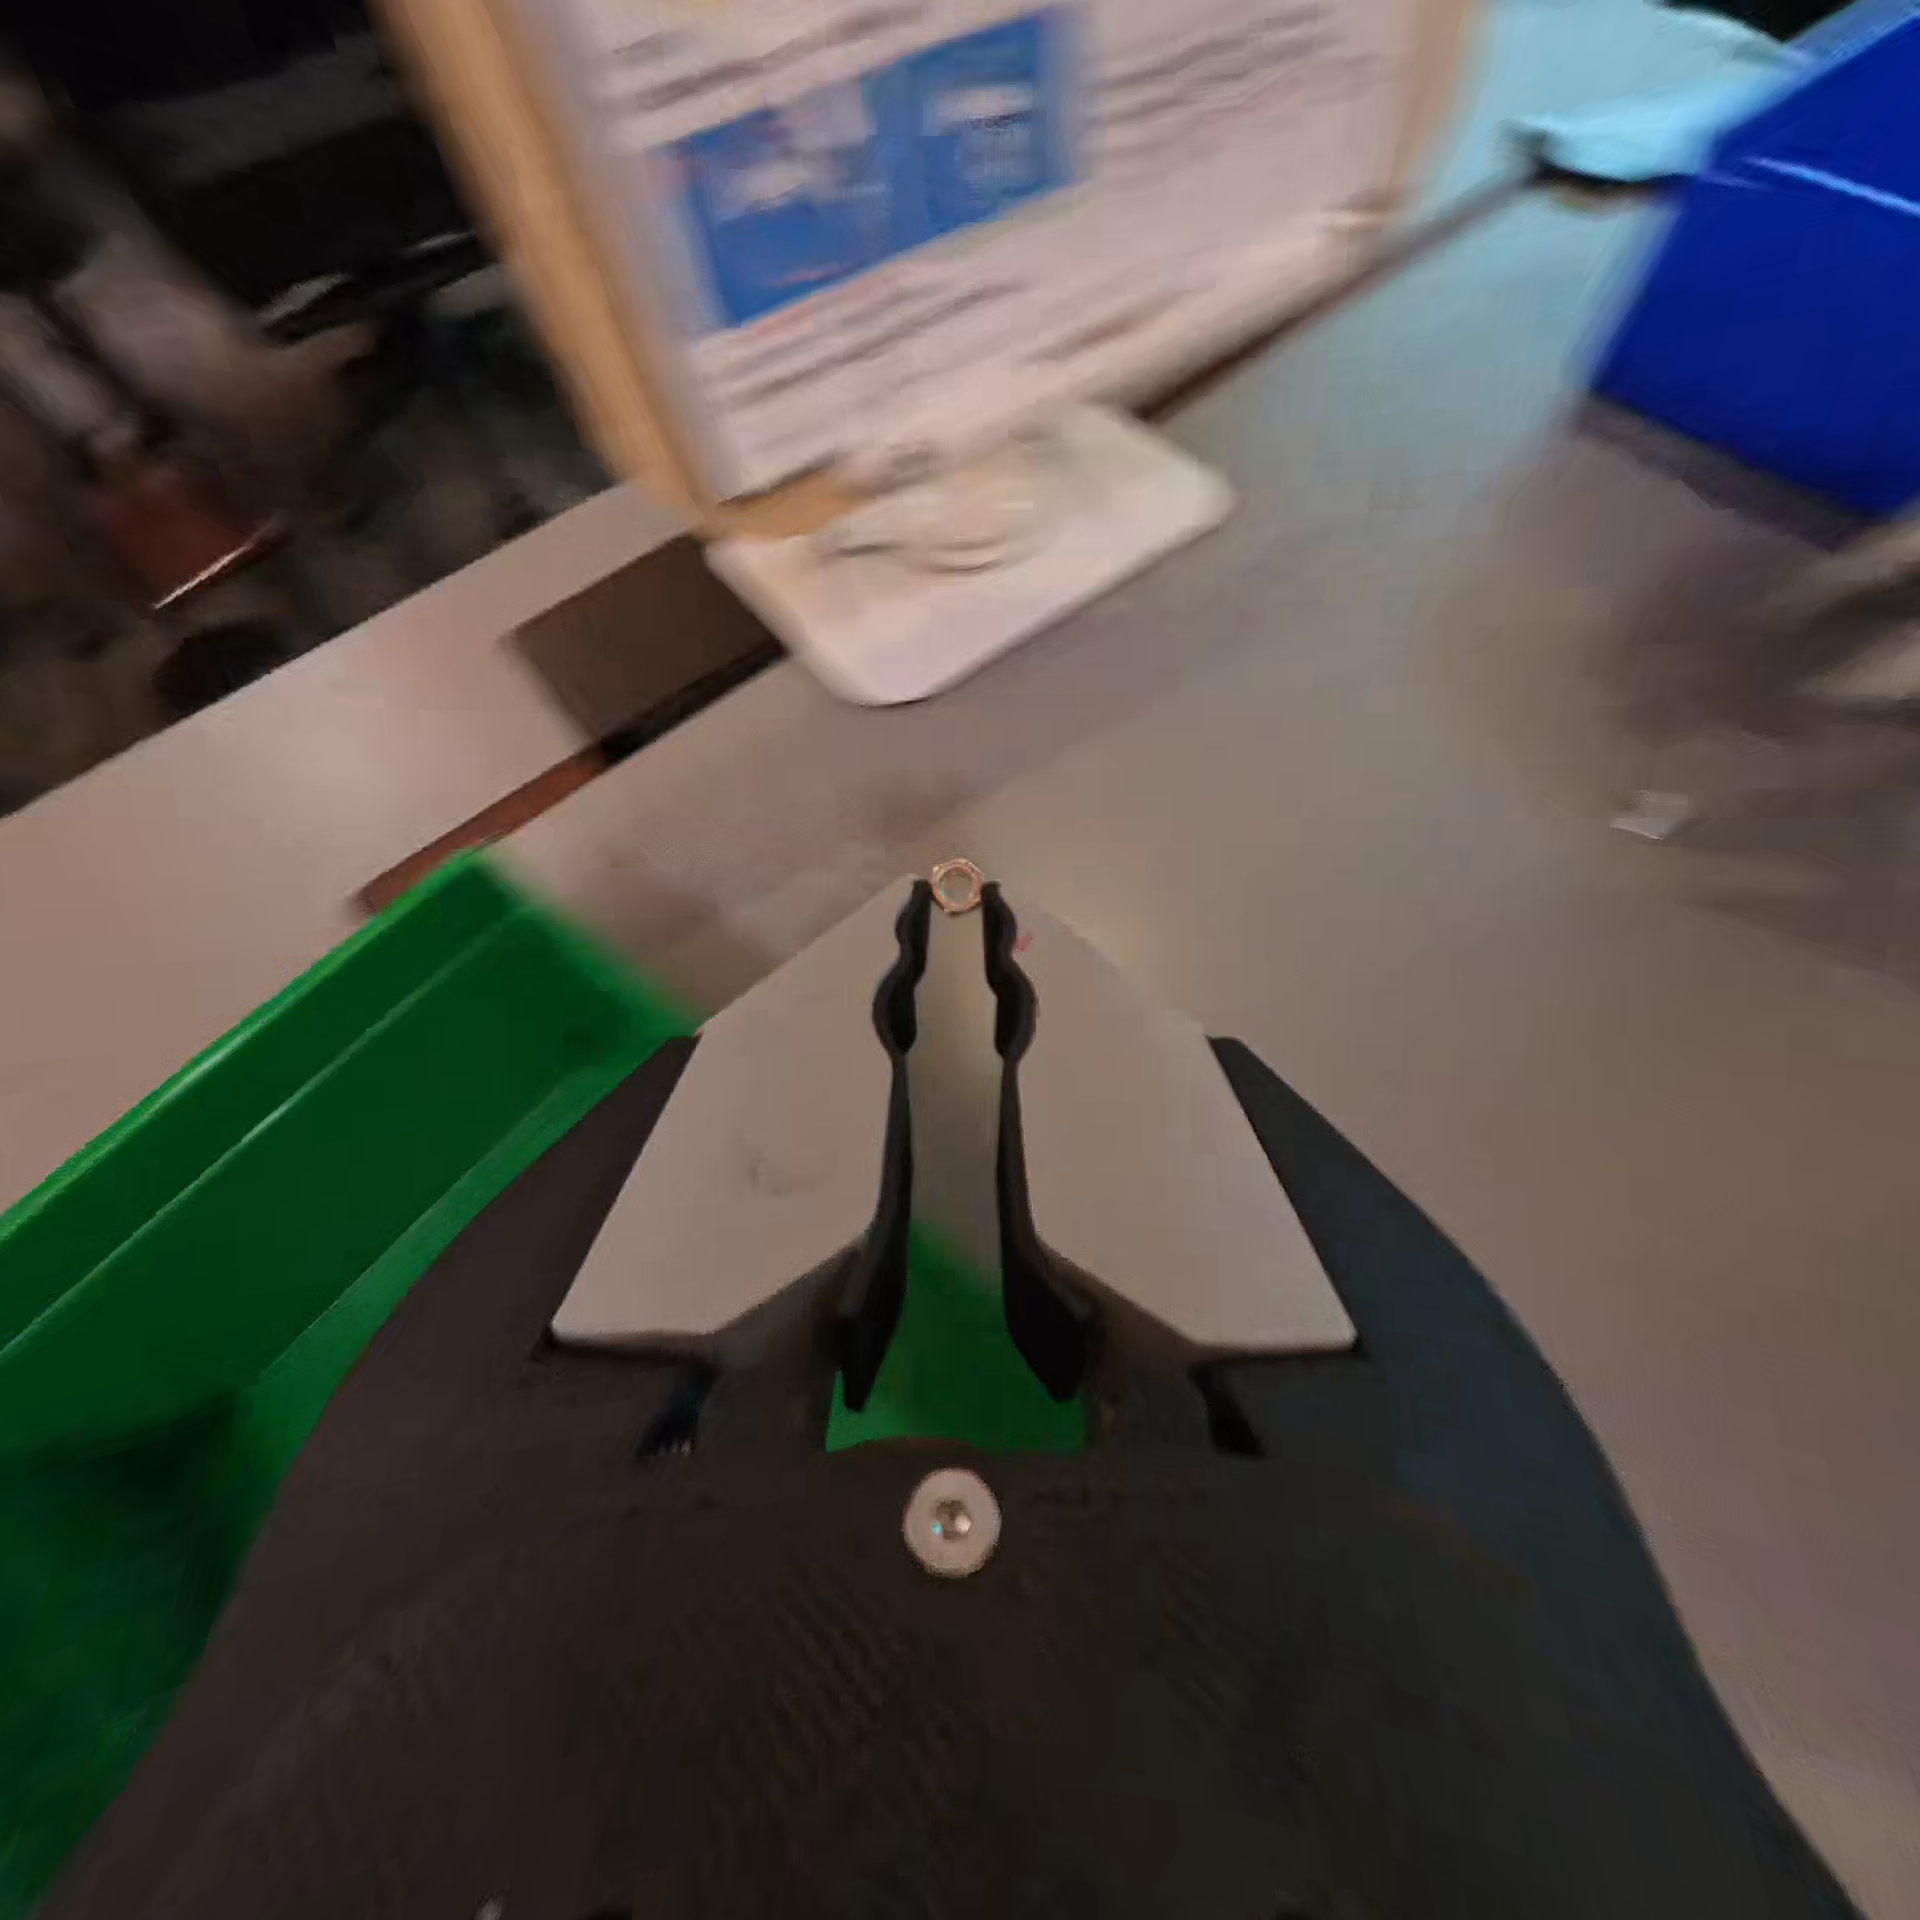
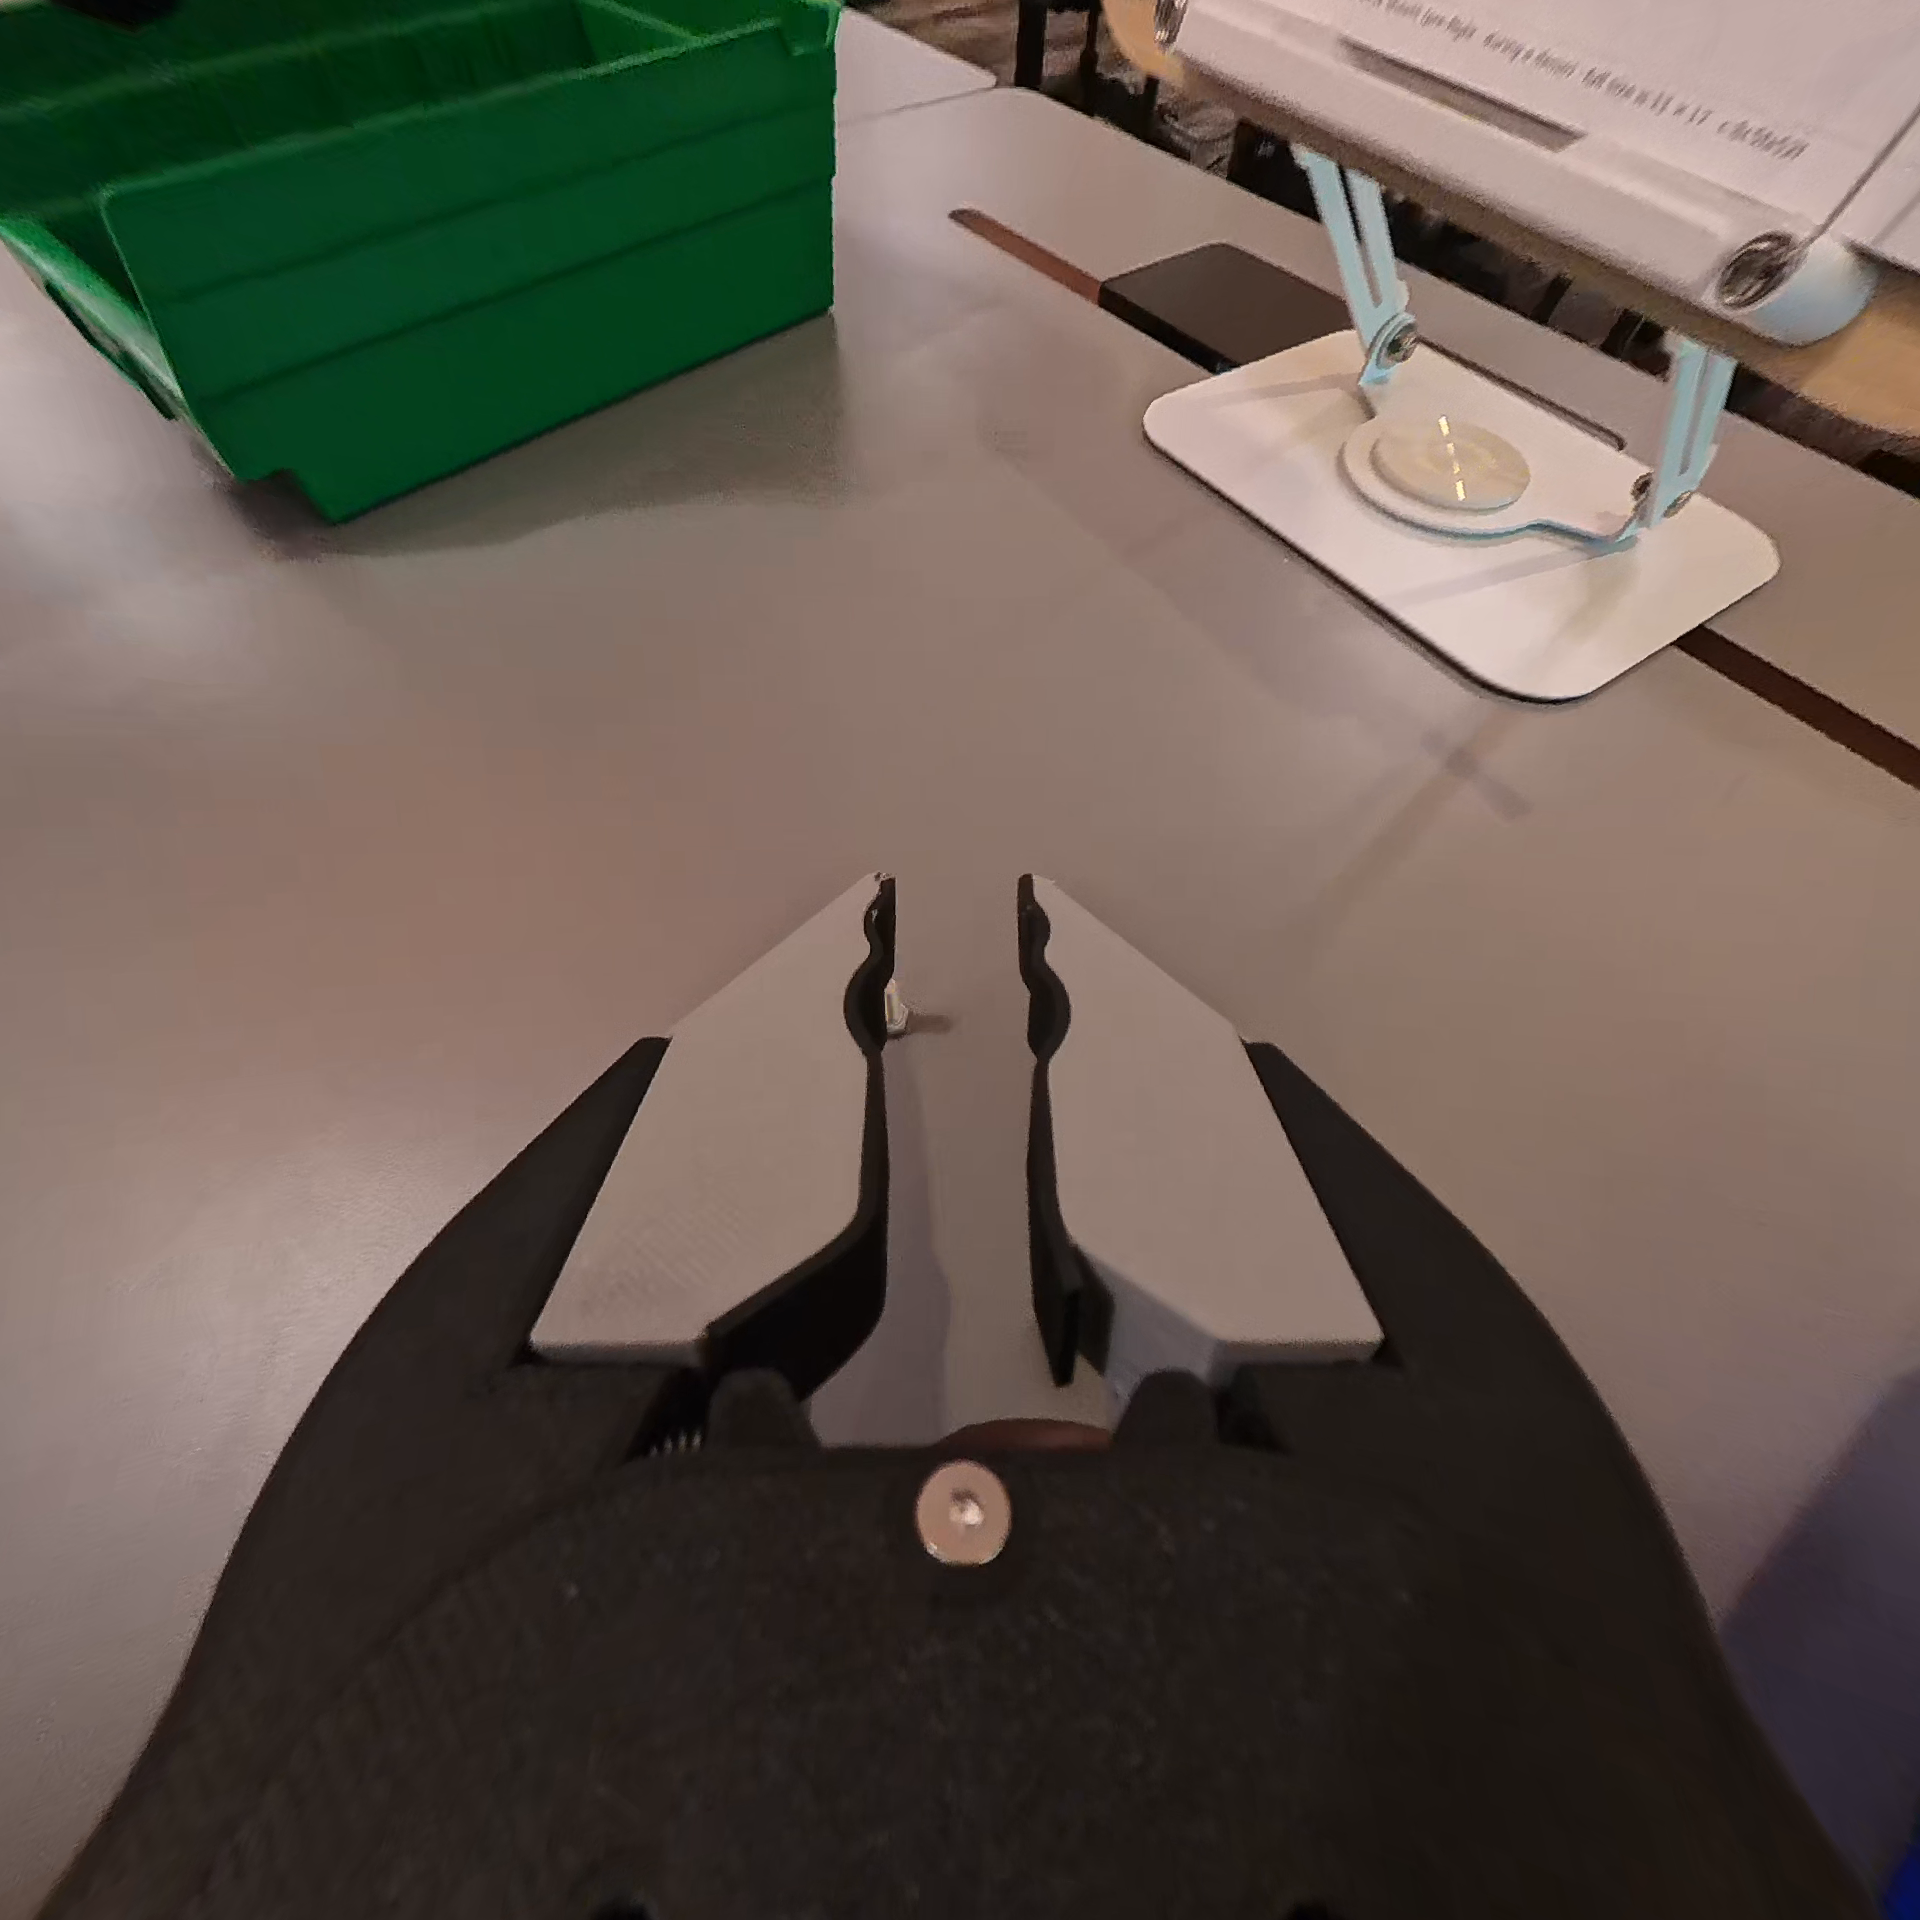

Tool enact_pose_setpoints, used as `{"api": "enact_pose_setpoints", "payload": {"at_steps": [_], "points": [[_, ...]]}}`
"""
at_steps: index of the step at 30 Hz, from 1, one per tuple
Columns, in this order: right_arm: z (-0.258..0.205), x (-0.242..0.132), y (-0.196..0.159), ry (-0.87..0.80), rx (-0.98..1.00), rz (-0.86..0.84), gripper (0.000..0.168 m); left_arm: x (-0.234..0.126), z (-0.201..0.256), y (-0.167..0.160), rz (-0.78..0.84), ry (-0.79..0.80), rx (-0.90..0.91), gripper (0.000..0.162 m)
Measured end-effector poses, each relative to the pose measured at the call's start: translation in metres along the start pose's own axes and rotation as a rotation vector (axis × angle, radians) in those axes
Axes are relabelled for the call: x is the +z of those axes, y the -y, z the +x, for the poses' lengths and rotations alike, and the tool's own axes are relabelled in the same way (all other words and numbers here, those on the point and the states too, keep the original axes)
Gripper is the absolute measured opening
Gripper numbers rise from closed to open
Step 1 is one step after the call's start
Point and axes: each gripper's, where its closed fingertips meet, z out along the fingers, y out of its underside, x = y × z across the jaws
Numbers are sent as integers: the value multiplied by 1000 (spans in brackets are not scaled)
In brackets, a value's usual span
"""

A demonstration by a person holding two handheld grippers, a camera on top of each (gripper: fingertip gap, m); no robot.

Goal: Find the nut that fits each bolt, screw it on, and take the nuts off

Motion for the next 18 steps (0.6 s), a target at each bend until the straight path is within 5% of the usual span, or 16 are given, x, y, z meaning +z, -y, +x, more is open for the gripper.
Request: {"api": "enact_pose_setpoints", "payload": {"at_steps": [3,7,11,15,18], "points": [[5,-5,4,-18,2,21,20,21,123,4,-16,-191,211,8],[10,-4,1,-30,13,13,20,72,245,-37,-101,-439,263,8],[9,0,-8,-12,18,-31,21,108,287,-71,-217,-481,290,8],[-3,3,-12,39,10,-57,20,117,292,-67,-189,-469,233,8],[-12,8,-17,62,-15,-83,20,117,295,-69,-192,-504,177,32]]}}
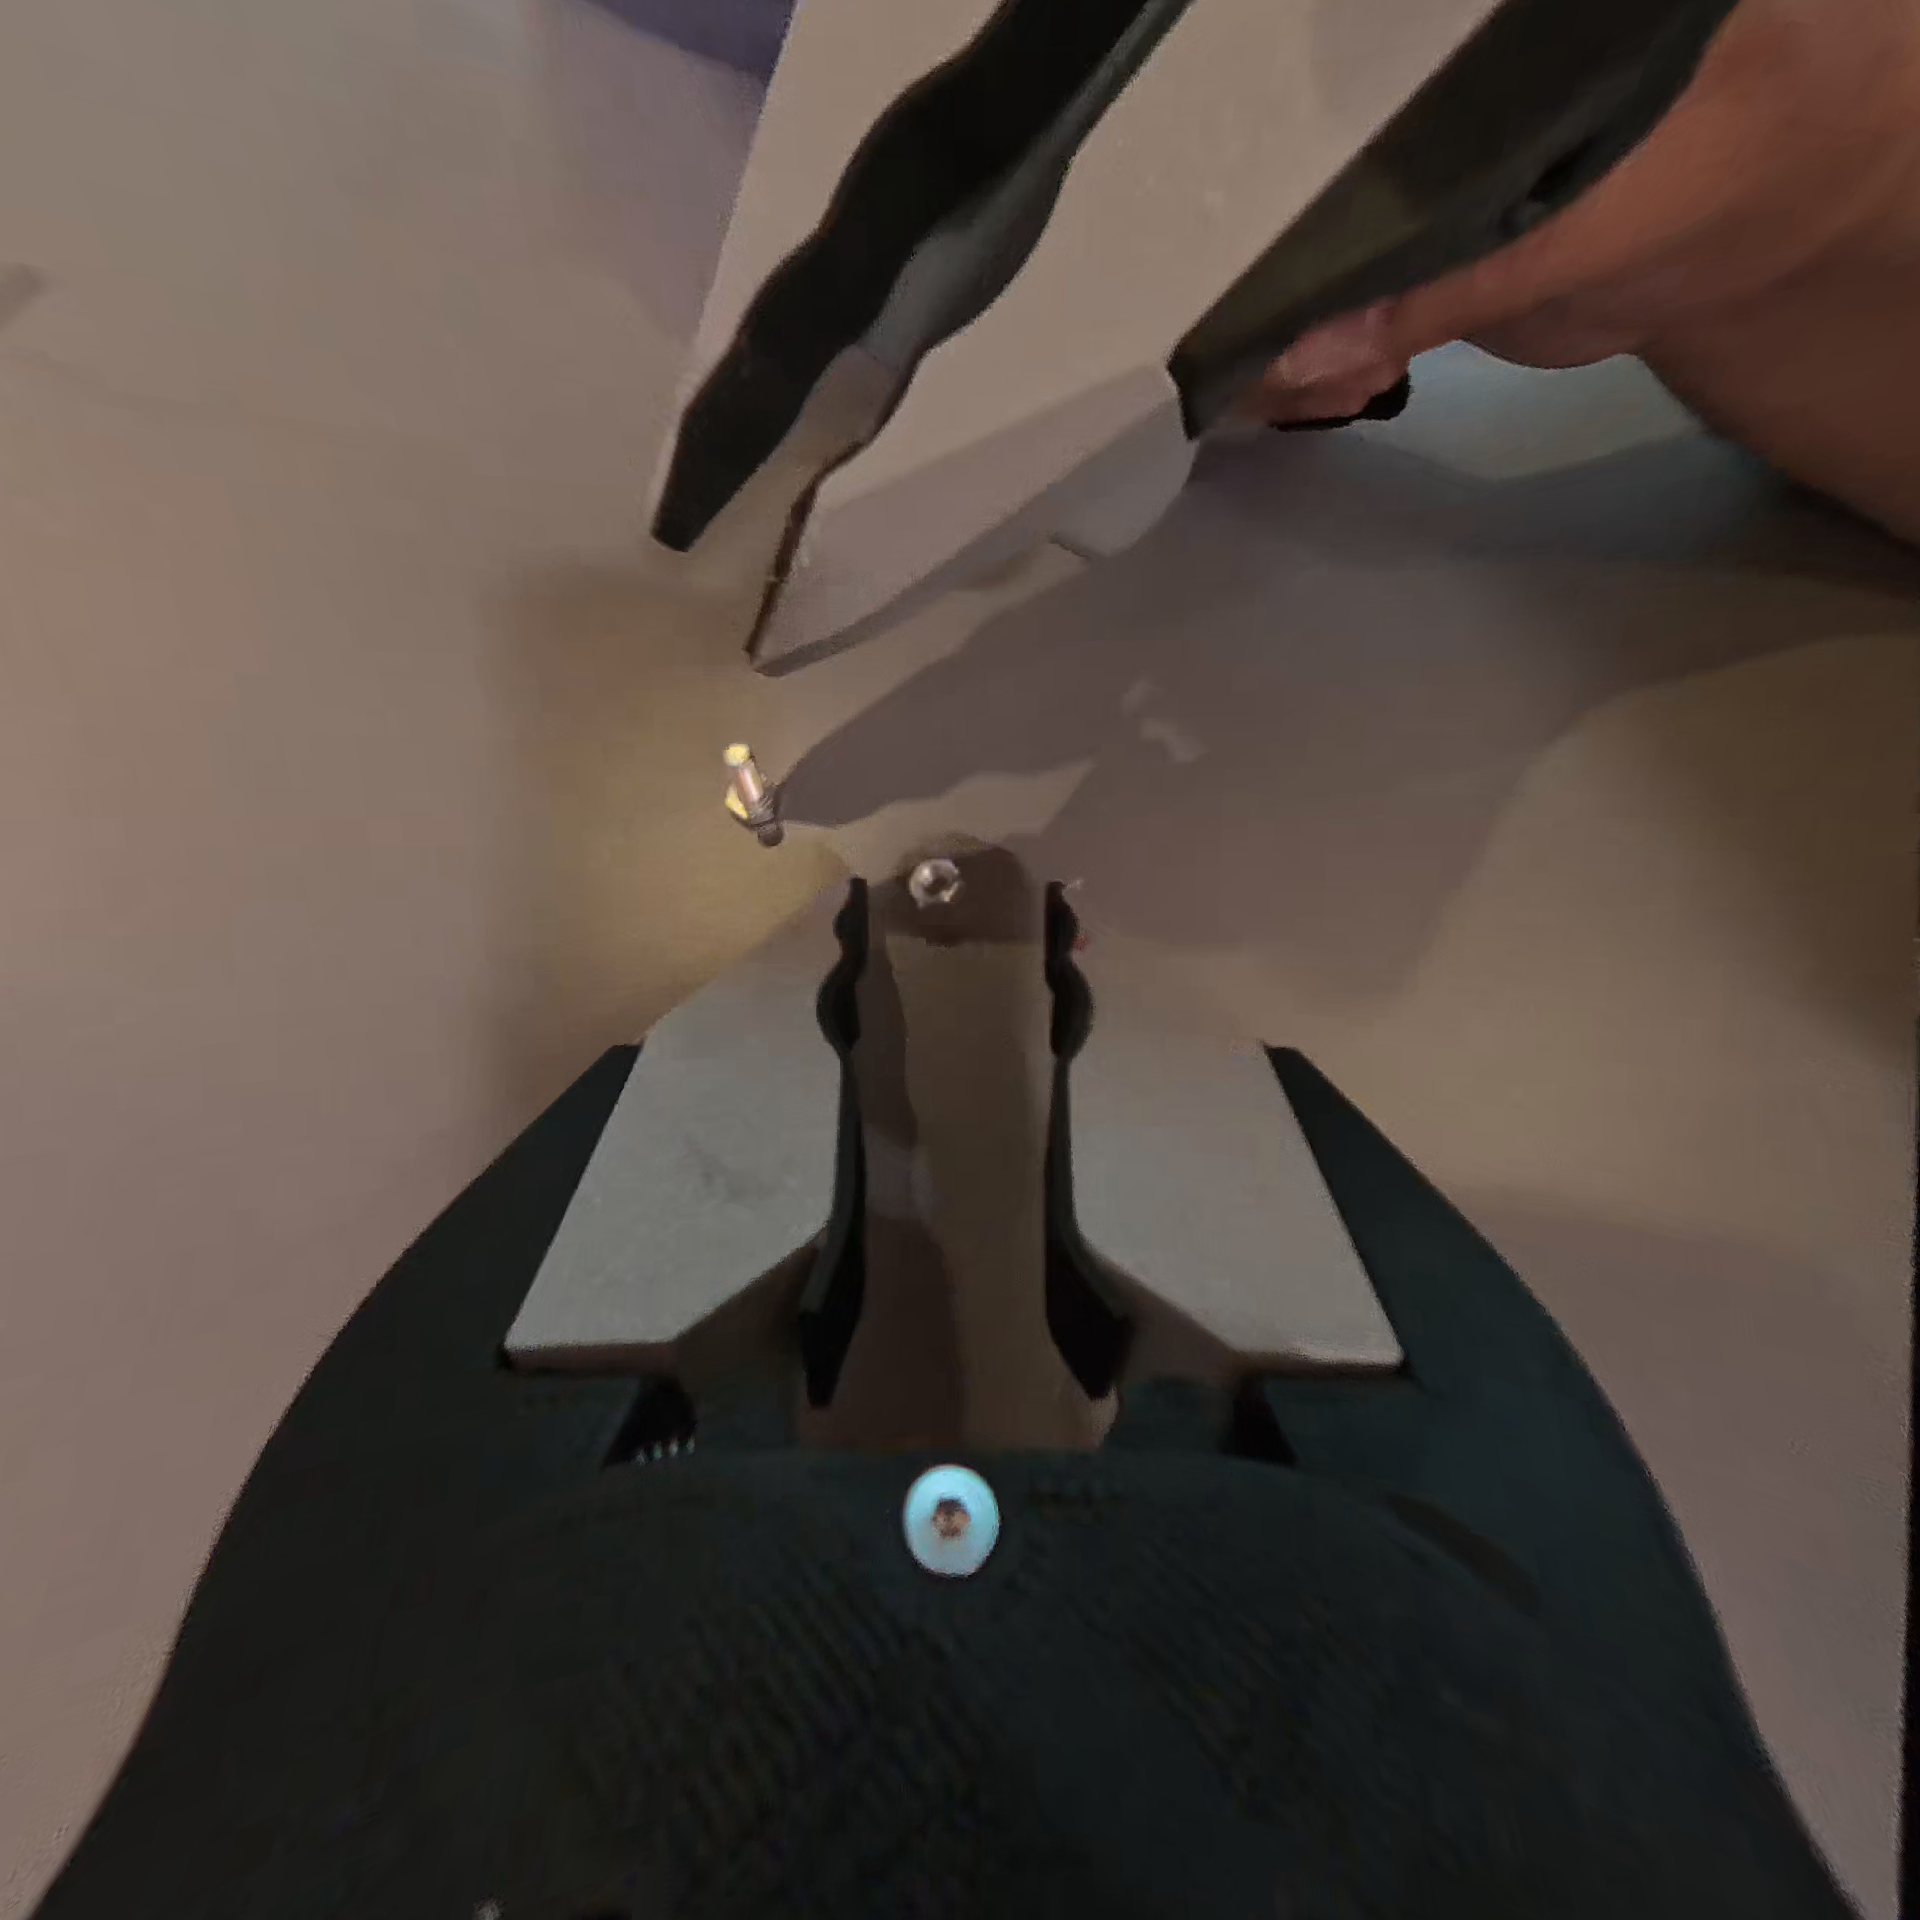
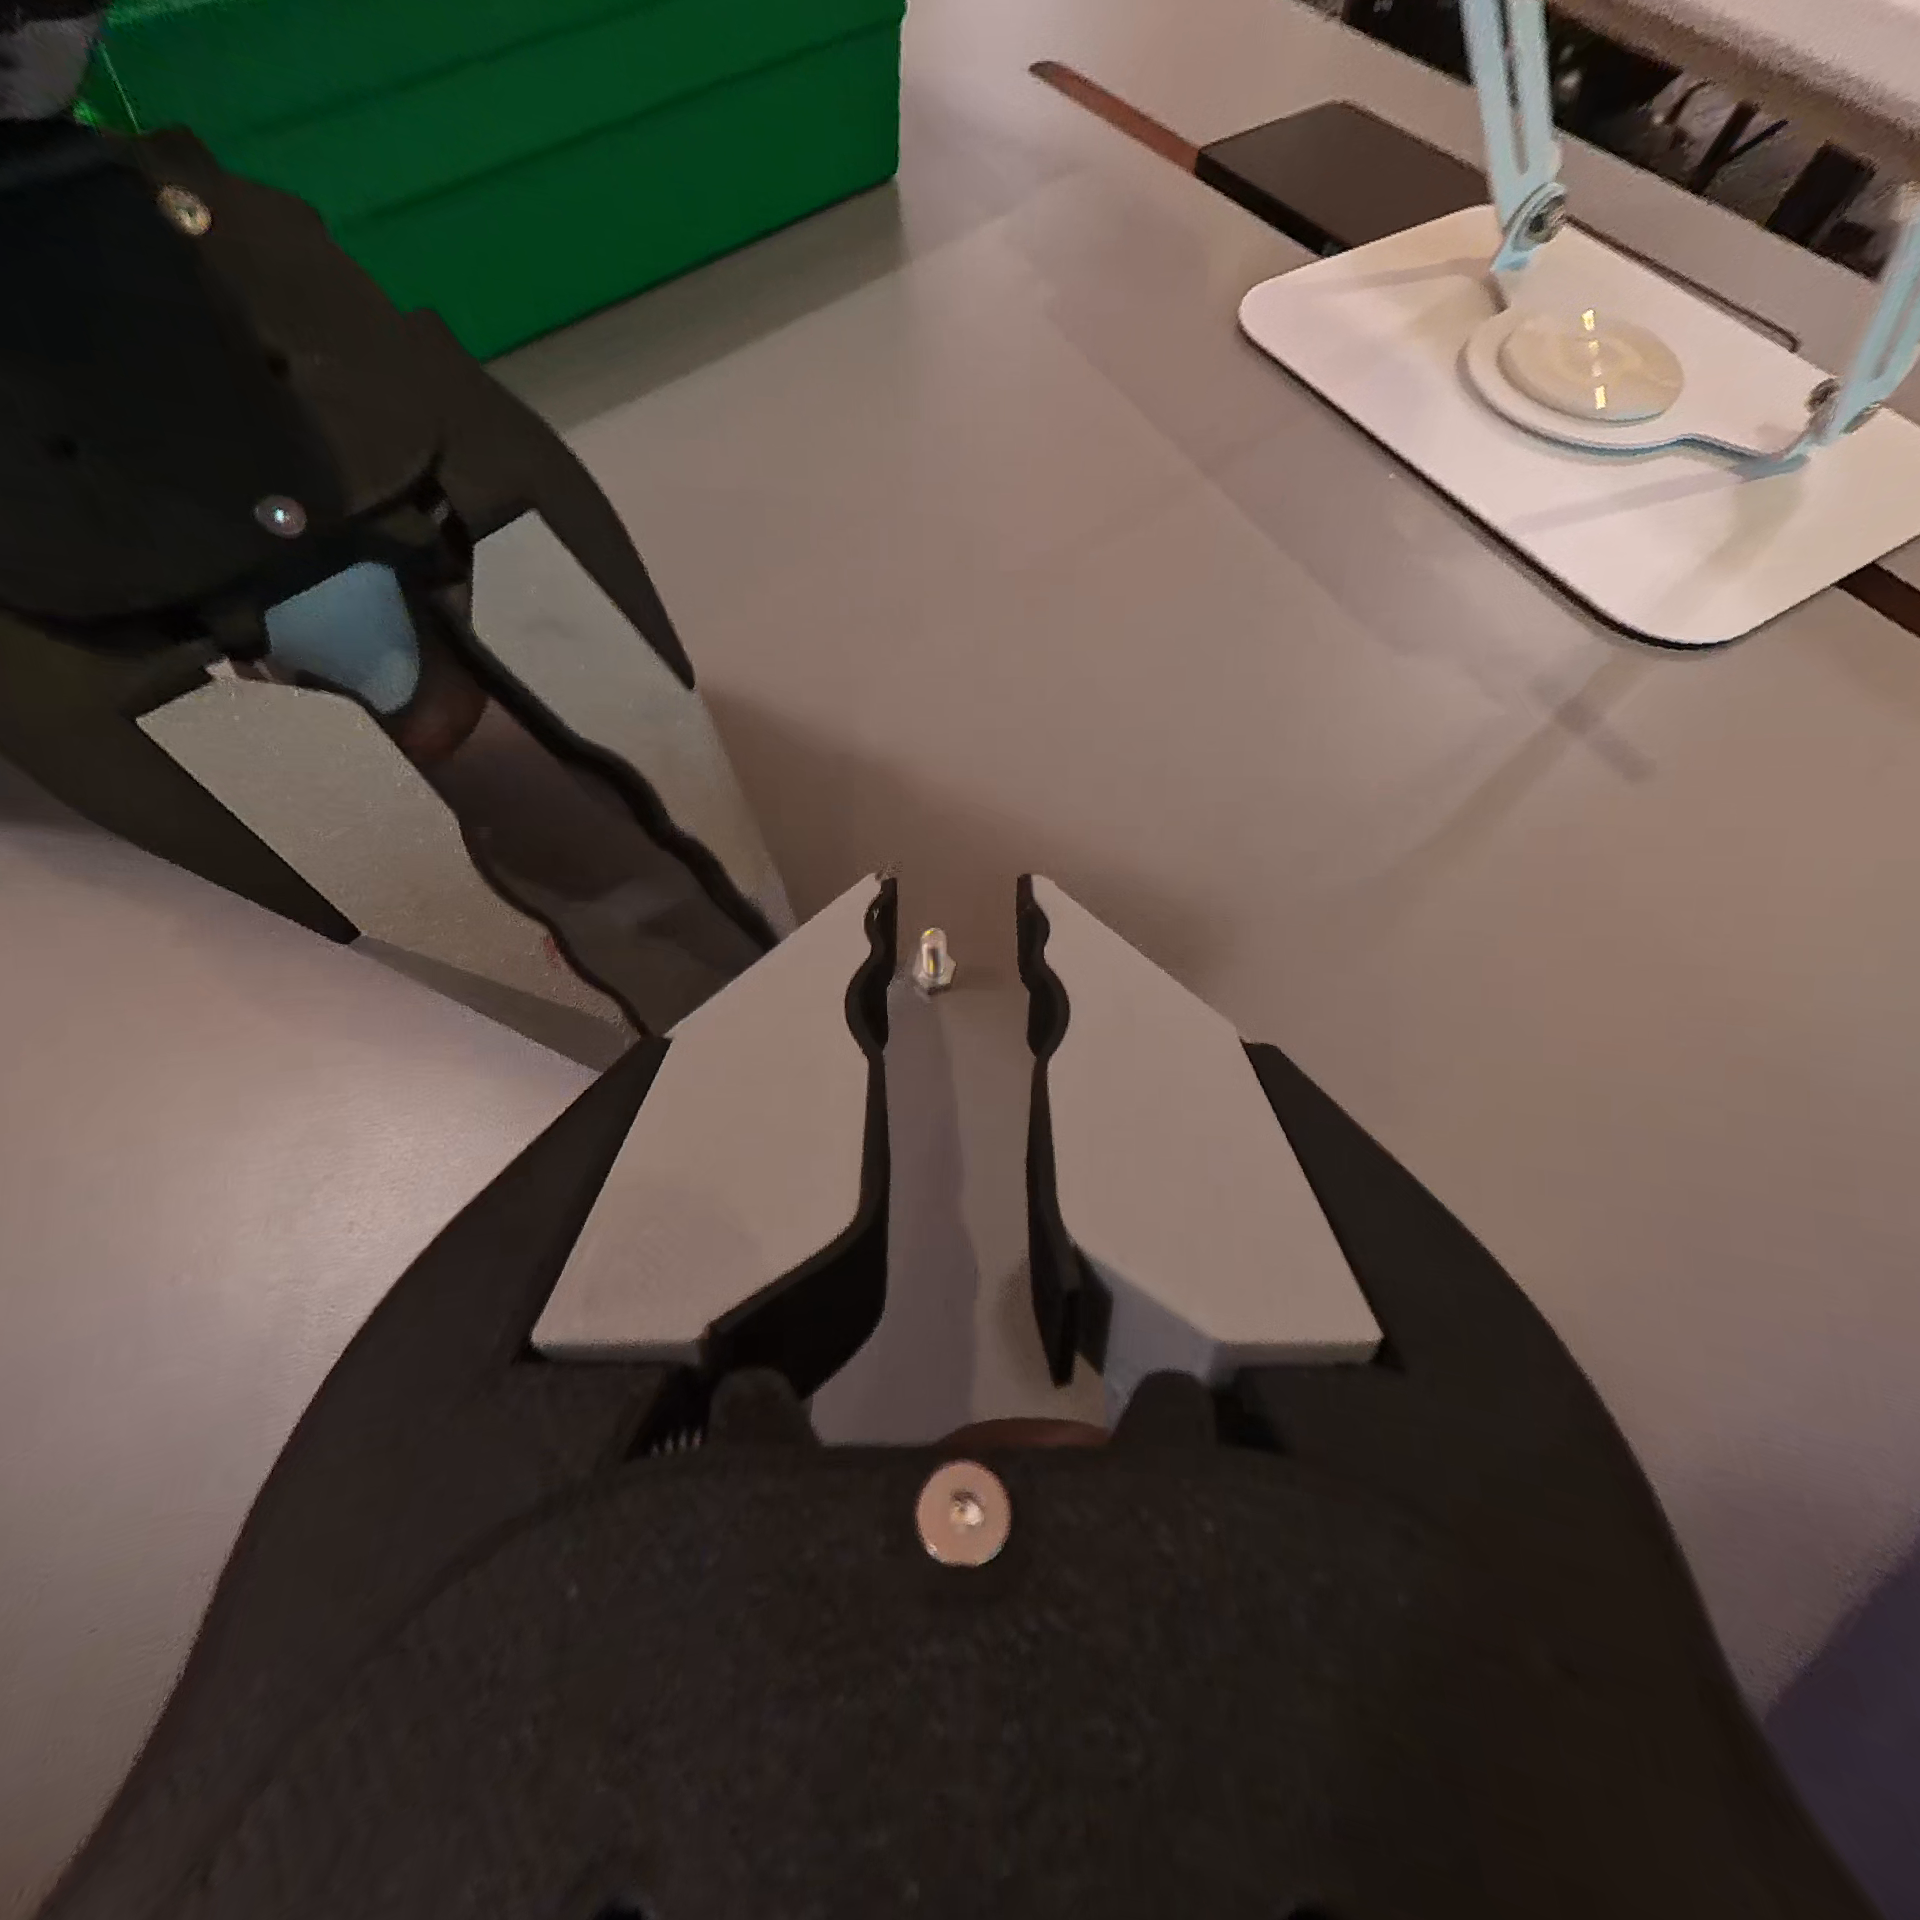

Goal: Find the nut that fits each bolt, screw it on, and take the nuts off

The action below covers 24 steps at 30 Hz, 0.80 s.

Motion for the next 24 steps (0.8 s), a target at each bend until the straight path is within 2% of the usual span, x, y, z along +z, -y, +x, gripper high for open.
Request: {"api": "enact_pose_setpoints", "payload": {"at_steps": [6,11,13,17,24], "points": [[-6,14,-14,7,-24,-67,20,-11,-10,-3,3,38,15,32],[-5,26,-28,12,-24,-134,3,-27,-31,-8,6,119,54,31],[-7,27,-28,20,-28,-126,2,-28,-35,-8,28,109,37,31],[-18,21,-10,104,47,-39,3,-28,-43,-6,61,136,48,31],[-38,1,28,193,106,127,3,-33,-27,14,184,63,31,27]]}}
